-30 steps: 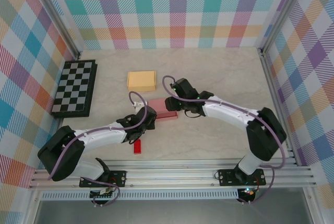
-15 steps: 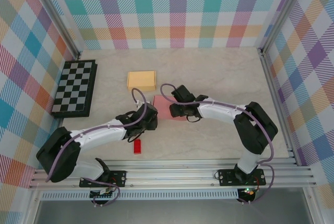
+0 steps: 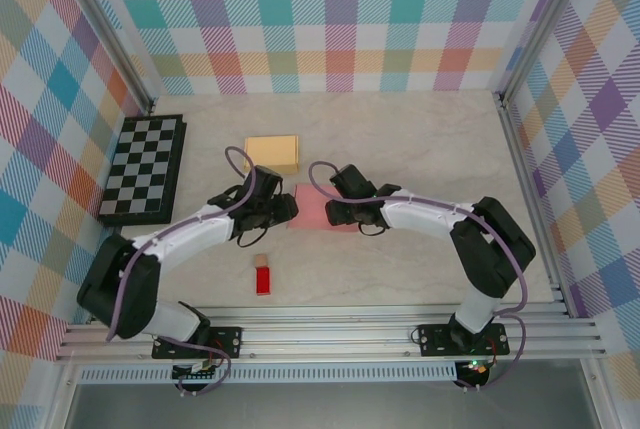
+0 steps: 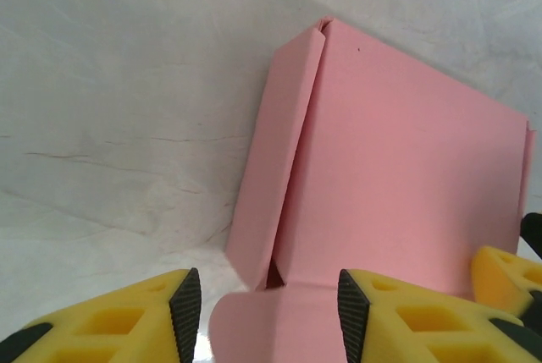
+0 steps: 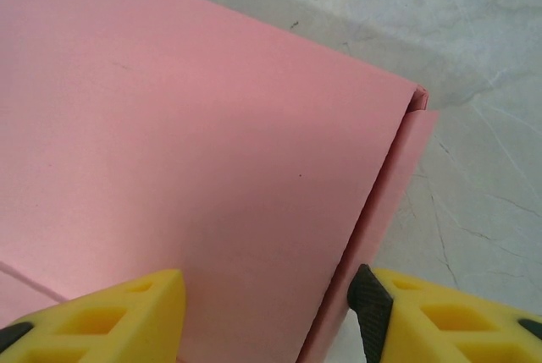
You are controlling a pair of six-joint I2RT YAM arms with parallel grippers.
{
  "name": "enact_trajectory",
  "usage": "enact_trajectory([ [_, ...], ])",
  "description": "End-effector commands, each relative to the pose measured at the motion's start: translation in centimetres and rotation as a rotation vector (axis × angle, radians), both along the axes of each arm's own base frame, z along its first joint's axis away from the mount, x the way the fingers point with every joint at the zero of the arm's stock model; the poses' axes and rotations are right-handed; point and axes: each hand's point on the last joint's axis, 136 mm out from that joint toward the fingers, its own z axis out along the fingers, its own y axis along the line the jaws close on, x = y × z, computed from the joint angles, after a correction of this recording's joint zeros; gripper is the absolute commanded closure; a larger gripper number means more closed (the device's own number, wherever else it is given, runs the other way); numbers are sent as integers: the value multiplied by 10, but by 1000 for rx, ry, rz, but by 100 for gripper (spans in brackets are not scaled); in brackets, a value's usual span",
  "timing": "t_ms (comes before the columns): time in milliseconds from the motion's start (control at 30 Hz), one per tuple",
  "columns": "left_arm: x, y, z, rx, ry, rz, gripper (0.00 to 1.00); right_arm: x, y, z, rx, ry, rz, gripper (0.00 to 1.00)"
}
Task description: Fold the paper box
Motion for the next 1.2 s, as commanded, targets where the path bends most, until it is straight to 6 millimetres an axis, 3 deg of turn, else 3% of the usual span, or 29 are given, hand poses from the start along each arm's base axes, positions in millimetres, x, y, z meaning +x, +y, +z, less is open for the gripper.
enact_trajectory([
  [0, 17, -21, 8, -99, -3, -13, 51, -5, -8, 8, 13, 39, -16, 43],
  [233, 14, -31, -10, -99, 133, 1, 40, -2, -15, 7, -6, 81, -50, 43],
  [333, 0, -22, -23, -75, 239, 64, 39, 0, -15, 3, -3, 83, -58, 43],
  [467, -10, -29, -28, -112, 308, 92, 40, 0, -14, -2, 4, 92, -60, 43],
  [900, -25, -29, -33, -75, 338, 133, 52, 1, -14, -7, 2, 100, -63, 44],
  [1167, -24, -38, -16, -126, 334, 141, 51, 1, -15, -8, -3, 102, -66, 43],
])
